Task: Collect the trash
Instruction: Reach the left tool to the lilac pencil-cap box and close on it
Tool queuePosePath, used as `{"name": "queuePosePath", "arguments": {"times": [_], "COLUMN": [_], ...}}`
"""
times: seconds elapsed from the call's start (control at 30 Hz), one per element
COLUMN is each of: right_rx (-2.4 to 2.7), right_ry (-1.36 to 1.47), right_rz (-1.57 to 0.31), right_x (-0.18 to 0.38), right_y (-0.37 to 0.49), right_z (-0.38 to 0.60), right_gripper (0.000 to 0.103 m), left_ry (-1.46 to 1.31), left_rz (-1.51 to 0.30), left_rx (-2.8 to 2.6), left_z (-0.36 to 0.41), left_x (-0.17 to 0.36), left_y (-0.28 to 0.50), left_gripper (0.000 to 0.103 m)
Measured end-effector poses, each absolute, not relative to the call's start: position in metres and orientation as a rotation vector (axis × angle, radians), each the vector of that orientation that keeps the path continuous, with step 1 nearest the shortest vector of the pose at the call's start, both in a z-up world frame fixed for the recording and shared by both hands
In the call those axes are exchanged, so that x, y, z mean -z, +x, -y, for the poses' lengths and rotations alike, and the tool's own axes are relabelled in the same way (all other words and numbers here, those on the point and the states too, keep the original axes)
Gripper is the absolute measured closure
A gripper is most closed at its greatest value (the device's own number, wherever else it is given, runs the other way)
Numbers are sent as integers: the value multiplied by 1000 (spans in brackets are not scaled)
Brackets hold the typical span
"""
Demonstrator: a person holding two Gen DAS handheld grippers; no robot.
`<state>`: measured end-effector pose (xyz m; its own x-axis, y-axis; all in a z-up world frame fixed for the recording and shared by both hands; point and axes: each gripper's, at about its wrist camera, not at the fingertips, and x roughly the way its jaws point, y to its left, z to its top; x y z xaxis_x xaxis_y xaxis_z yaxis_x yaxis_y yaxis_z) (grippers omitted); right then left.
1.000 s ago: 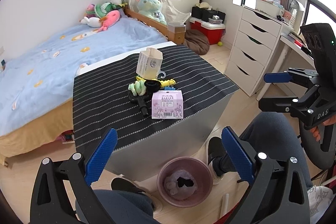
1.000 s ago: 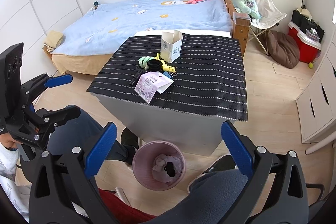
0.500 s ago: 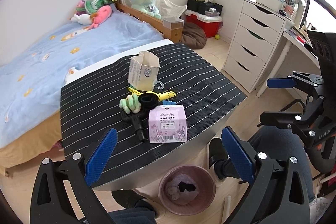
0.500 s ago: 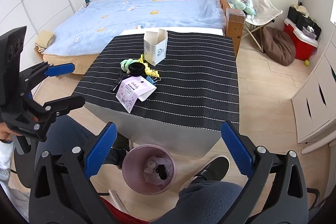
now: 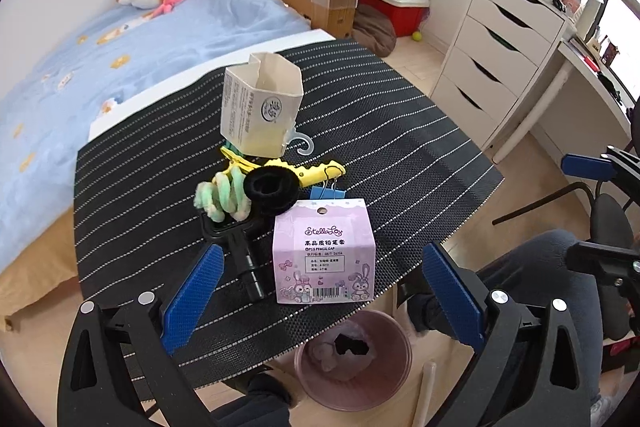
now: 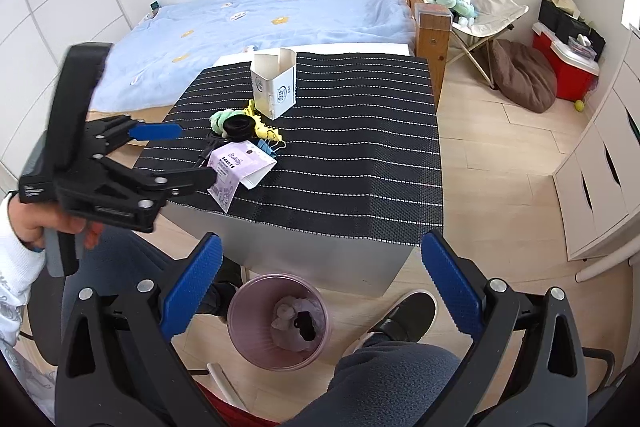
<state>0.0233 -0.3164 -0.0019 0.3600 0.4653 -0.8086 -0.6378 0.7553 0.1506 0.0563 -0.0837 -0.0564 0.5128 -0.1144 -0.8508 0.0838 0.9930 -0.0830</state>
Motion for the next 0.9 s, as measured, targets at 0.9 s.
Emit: {"name": "queuePosePath", "arguments": {"times": [0.9], "right_rx": [-725], "right_ry": [-199], "right_rz": [-993], "right_x": [12], "right_y": [22], "right_z": [314], "right_gripper": [5], "left_ry": [-37], "left_rz": [-1091], "left_rx": [115], "left_z": [86], "left_x": [88], "left_y": [81], "left_gripper": [8]}}
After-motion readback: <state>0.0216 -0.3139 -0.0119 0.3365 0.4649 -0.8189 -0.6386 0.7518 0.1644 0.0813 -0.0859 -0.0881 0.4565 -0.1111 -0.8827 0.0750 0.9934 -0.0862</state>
